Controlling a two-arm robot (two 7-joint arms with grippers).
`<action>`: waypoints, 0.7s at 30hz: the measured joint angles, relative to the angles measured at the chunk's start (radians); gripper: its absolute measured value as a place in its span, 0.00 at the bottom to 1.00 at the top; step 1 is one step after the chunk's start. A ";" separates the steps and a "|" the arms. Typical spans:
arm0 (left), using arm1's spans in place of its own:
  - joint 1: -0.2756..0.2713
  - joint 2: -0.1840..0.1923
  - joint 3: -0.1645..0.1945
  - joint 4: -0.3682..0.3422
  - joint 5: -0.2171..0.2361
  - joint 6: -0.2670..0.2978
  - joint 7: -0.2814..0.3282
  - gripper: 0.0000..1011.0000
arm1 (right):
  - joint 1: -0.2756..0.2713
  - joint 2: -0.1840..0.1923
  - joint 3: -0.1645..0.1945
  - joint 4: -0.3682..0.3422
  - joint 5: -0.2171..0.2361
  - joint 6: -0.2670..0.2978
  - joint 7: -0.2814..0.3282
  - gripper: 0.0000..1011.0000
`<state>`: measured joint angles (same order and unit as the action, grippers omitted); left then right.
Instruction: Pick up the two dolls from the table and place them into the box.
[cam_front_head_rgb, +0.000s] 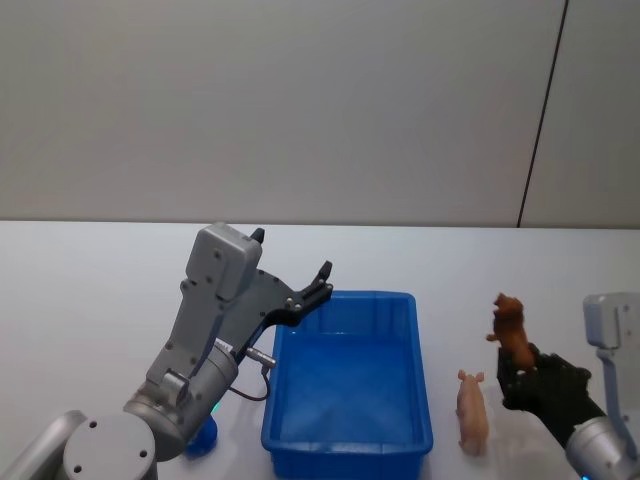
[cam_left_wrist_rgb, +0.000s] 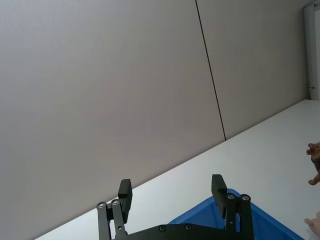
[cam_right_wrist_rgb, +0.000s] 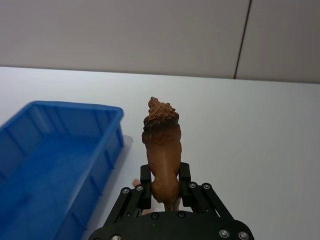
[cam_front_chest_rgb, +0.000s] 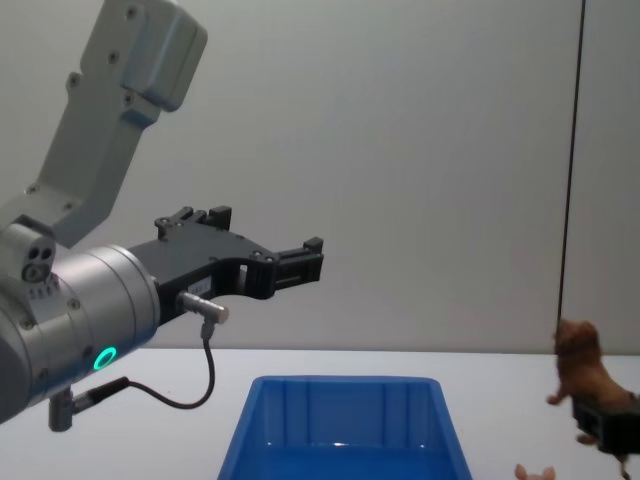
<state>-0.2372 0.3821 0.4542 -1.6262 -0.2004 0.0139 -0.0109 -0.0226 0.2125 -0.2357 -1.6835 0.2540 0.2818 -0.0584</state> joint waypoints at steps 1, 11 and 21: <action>0.000 0.000 0.000 0.000 0.000 0.000 0.000 0.99 | 0.001 0.000 -0.001 -0.002 0.000 -0.003 0.011 0.31; 0.000 0.000 0.000 0.000 0.000 0.000 0.000 0.99 | 0.035 -0.018 -0.018 -0.002 -0.007 -0.013 0.131 0.31; 0.000 0.000 0.000 0.000 0.000 0.000 0.000 0.99 | 0.094 -0.062 -0.052 0.047 -0.031 -0.009 0.253 0.31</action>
<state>-0.2372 0.3822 0.4542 -1.6262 -0.2004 0.0139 -0.0109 0.0709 0.1505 -0.2876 -1.6360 0.2230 0.2730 0.1946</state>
